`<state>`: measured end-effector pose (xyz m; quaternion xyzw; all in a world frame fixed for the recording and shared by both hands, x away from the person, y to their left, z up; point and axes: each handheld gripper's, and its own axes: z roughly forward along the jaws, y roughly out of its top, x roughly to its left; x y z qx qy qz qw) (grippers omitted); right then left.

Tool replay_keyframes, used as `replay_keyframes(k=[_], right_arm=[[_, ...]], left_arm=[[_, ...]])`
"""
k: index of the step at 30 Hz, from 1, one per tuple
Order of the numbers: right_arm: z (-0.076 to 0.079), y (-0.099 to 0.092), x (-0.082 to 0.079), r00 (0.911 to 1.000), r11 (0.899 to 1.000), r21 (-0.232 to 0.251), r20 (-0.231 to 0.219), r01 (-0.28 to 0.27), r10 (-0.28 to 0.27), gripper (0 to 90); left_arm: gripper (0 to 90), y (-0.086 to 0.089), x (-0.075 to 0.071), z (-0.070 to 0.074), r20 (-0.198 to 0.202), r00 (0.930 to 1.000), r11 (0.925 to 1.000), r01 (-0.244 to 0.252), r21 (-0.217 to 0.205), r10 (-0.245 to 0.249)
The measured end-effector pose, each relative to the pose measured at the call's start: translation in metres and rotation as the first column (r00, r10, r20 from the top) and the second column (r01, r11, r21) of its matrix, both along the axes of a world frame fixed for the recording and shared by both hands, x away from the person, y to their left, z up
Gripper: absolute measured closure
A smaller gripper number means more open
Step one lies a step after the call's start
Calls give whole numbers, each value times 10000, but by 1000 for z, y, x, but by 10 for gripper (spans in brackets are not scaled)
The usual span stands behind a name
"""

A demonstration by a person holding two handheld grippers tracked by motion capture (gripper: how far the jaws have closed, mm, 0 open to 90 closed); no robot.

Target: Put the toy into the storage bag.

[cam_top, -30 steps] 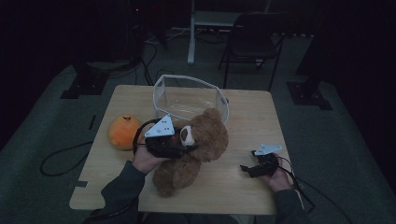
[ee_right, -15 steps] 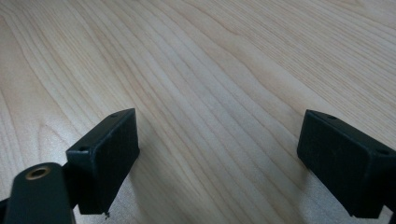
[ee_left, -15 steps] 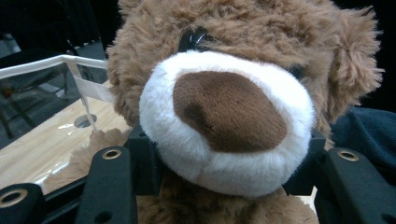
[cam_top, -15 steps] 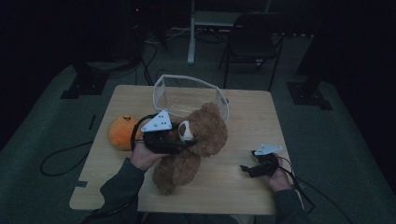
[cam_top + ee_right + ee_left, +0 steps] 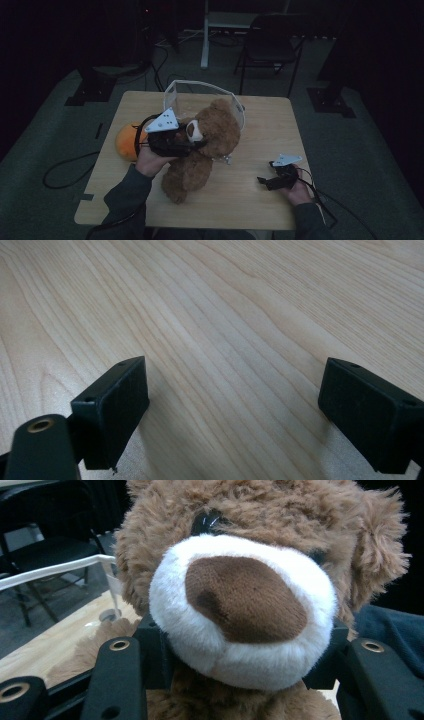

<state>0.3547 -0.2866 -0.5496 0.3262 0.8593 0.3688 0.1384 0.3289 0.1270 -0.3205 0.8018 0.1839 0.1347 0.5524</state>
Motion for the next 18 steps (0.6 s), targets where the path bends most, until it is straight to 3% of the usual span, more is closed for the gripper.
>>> replay_keyframes(k=[18], right_arm=[[0, 0, 0, 10000, 10000, 1, 0, 0, 0, 121]], left_arm=[[438, 9, 8, 20, 150, 9990, 9985, -425, -346, 430]])
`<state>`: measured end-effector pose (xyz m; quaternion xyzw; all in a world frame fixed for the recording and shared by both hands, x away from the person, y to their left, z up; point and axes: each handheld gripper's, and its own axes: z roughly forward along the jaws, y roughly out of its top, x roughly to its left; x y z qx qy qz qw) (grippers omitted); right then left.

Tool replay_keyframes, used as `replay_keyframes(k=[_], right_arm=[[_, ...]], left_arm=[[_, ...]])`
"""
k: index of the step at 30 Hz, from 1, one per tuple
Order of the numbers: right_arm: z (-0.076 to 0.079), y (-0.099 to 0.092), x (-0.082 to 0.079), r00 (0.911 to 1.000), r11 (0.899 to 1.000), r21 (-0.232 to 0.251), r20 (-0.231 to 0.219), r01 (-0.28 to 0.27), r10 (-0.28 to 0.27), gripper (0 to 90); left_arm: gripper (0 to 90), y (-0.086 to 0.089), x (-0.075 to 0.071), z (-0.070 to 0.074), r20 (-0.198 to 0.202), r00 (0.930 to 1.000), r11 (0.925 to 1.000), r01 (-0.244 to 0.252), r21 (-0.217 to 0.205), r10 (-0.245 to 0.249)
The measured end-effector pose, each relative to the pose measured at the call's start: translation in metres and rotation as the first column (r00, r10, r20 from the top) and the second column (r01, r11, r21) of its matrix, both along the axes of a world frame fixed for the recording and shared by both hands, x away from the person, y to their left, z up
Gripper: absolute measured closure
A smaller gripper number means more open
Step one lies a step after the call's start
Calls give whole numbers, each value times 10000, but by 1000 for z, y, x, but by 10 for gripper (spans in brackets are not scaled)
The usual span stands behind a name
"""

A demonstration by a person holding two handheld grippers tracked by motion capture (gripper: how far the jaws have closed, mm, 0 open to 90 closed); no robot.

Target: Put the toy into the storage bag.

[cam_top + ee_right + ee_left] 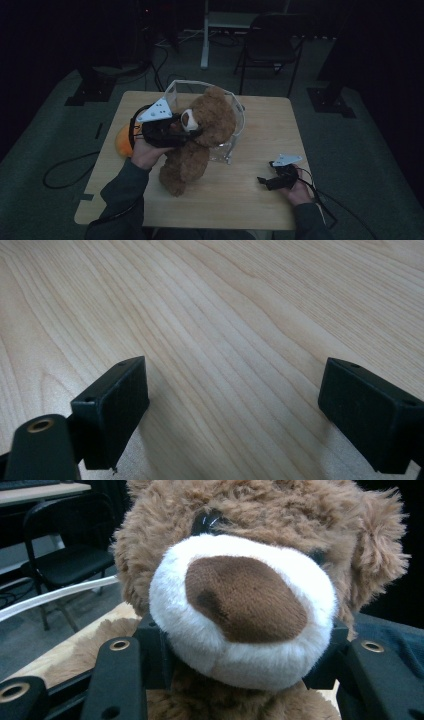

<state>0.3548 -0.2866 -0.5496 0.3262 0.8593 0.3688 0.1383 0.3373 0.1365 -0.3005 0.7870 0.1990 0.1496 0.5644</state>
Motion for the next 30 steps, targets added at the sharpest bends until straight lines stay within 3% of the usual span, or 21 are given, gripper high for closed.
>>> replay_keyframes(k=[22, 30], right_arm=[[0, 0, 0, 10000, 10000, 2, -2, -1, 1, 121], [0, 0, 0, 10000, 10000, 5, -9, -2, 2, 121]], left_arm=[[438, 9, 11, 17, -9, 9999, 9991, -127, -415, 127], [438, 9, 12, 23, 130, 9997, 9991, -221, -373, 226]])
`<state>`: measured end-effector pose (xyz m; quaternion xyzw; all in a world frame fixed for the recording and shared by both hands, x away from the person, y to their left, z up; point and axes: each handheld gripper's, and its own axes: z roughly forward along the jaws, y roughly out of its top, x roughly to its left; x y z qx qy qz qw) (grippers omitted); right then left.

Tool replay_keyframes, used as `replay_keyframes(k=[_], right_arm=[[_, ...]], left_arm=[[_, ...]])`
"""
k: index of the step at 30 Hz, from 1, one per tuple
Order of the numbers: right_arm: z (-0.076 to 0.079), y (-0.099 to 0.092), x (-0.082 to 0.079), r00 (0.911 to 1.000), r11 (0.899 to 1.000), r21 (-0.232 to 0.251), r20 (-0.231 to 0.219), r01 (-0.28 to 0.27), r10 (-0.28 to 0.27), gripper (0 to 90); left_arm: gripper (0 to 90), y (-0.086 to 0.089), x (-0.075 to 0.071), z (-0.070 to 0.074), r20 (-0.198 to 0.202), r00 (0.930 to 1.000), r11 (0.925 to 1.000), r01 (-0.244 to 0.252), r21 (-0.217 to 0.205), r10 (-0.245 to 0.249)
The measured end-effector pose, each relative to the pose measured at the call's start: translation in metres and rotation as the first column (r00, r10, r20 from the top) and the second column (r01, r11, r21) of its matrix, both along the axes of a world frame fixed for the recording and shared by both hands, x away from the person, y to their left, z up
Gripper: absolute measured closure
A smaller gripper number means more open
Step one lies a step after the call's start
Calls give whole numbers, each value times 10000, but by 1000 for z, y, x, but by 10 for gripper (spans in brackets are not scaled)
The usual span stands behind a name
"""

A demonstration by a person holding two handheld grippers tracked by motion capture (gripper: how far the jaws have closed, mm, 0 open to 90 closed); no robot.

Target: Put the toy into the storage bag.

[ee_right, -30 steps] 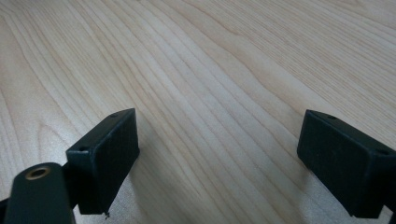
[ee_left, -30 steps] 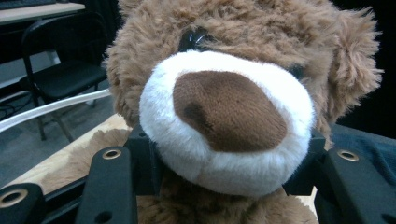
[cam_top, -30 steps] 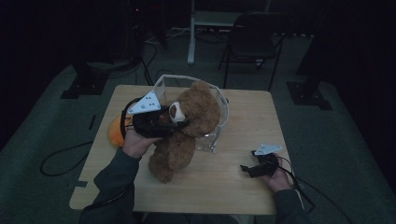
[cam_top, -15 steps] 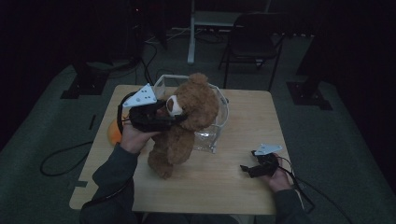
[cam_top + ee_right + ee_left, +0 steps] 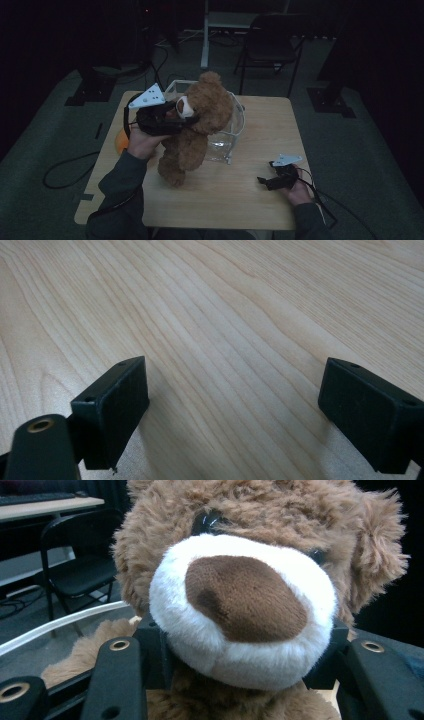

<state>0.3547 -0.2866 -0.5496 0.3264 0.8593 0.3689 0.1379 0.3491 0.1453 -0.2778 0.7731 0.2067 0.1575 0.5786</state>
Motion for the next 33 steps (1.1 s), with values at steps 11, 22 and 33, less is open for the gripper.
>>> replay_keyframes(k=[11, 22, 33], right_arm=[[0, 0, 0, 10000, 10000, -3, 9, 2, -2, 121], [0, 0, 0, 10000, 10000, -2, 8, 0, 0, 121], [0, 0, 0, 10000, 10000, -4, 8, -13, 13, 121]], left_arm=[[438, 0, 3, 16, 291, 9995, 9999, -115, -99, 118], [438, -2, 16, 30, 422, 9990, 9997, -145, -198, 153], [437, -3, 31, 36, 359, 9991, 9992, -222, -326, 234]])
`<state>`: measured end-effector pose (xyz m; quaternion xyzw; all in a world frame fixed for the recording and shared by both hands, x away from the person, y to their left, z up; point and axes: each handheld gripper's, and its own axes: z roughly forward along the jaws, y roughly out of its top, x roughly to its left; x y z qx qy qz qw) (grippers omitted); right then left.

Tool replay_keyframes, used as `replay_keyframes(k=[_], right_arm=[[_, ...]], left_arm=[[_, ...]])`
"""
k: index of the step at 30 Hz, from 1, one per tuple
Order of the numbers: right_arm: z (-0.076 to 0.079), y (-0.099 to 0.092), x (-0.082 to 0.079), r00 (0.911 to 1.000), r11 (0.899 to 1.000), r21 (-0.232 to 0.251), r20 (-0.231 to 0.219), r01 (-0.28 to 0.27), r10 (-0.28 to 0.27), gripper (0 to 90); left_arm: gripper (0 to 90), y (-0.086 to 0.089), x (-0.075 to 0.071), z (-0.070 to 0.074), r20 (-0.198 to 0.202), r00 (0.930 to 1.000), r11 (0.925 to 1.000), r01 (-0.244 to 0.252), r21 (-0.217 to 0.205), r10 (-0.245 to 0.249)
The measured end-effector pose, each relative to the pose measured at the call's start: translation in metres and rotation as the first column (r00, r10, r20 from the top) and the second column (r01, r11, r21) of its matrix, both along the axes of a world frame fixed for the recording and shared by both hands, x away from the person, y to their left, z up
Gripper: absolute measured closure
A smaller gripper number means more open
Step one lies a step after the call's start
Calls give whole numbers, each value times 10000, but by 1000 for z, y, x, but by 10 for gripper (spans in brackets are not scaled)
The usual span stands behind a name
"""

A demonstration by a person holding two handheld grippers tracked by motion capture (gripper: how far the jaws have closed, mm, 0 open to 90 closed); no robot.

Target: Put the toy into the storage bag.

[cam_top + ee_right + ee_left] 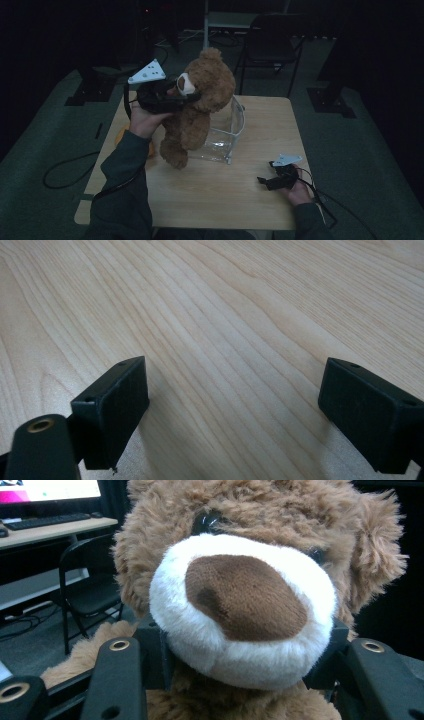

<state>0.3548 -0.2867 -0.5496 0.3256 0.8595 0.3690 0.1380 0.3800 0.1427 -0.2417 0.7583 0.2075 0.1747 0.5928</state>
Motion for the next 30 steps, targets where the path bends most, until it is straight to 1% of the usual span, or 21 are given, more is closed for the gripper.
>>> replay_keyframes(k=[4, 9, 16, 20, 21, 30], right_arm=[[0, 0, 0, 10000, 10000, 2, -3, 6, -6, 121], [0, 0, 0, 10000, 10000, -7, 2, -3, 3, 121], [0, 0, 0, 10000, 10000, -7, 2, 1, -1, 121], [0, 0, 0, 10000, 10000, -6, 0, 11, -11, 121], [0, 0, 0, 10000, 10000, -6, 0, 12, -12, 121], [0, 0, 0, 10000, 10000, -1, -1, 21, -21, 121]], left_arm=[[437, 0, 3, 3, -27, 10000, 9999, -32, -100, 31], [437, -1, 8, 7, -60, 10000, 9996, 47, -270, -48], [437, -5, 14, 11, -63, 10000, 9995, 52, -298, -54], [437, -8, 20, 15, -67, 10000, 9997, 55, -251, -57], [438, -9, 24, 17, -97, 9999, 9995, 52, -296, -55], [437, -13, 39, 23, -145, 9999, 9986, 40, -522, -47]])
